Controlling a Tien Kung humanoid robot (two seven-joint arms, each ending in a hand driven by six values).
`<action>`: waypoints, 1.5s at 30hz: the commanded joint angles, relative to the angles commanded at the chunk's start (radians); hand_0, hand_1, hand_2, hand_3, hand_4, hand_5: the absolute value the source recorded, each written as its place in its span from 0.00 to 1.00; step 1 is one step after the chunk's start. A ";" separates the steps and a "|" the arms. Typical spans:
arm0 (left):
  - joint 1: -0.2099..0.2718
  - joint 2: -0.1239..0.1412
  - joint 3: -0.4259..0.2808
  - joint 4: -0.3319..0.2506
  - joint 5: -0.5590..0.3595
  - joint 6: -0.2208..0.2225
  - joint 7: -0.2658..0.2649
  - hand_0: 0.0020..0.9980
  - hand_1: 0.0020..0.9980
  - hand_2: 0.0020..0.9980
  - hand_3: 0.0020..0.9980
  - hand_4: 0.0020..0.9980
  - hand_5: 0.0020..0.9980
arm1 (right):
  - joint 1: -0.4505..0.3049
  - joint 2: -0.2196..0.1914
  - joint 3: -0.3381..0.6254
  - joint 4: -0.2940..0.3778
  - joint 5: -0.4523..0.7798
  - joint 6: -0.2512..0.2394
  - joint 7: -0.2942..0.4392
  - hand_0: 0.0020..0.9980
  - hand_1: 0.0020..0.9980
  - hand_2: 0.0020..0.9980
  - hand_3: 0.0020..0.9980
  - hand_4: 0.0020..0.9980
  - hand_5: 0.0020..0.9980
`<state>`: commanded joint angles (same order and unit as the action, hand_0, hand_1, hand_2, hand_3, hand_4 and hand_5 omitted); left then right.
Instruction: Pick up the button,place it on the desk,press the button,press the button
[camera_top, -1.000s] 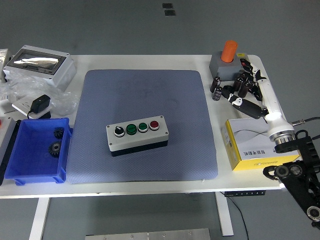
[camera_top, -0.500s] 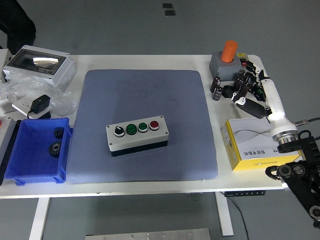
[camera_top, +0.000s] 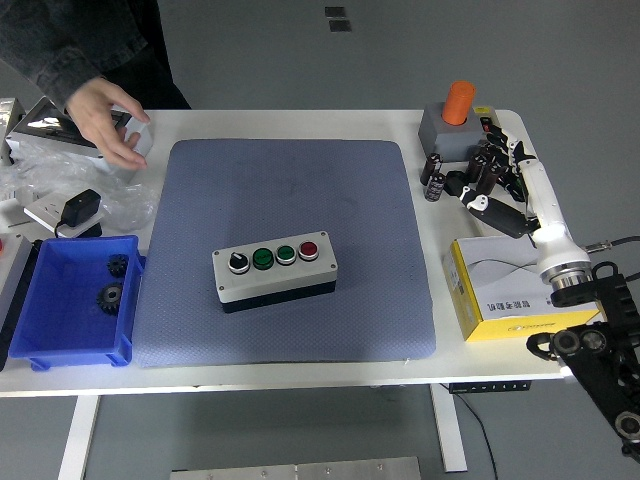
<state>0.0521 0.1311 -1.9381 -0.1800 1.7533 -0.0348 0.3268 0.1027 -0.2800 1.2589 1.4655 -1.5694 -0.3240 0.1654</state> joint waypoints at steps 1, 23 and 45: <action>0.000 0.000 0.000 0.000 0.001 0.000 0.000 0.69 0.67 0.67 0.79 0.73 0.62 | 0.000 0.001 -0.001 0.000 -0.001 0.000 0.000 0.87 0.86 0.90 0.92 0.89 0.43; -0.006 -0.003 -0.013 0.000 0.021 0.009 -0.003 0.69 0.67 0.67 0.79 0.74 0.63 | 0.019 0.003 -0.015 -0.006 -0.017 -0.008 -0.006 0.87 0.86 0.90 0.92 0.88 0.44; -0.015 0.004 -0.011 0.000 0.023 0.010 -0.003 0.69 0.67 0.66 0.78 0.74 0.63 | 0.362 0.029 -0.334 0.018 -0.620 0.281 -0.601 0.87 0.88 0.95 1.00 1.00 0.62</action>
<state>0.0374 0.1347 -1.9494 -0.1800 1.7766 -0.0245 0.3242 0.4645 -0.2506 0.9245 1.4832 -2.1892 -0.0426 -0.4352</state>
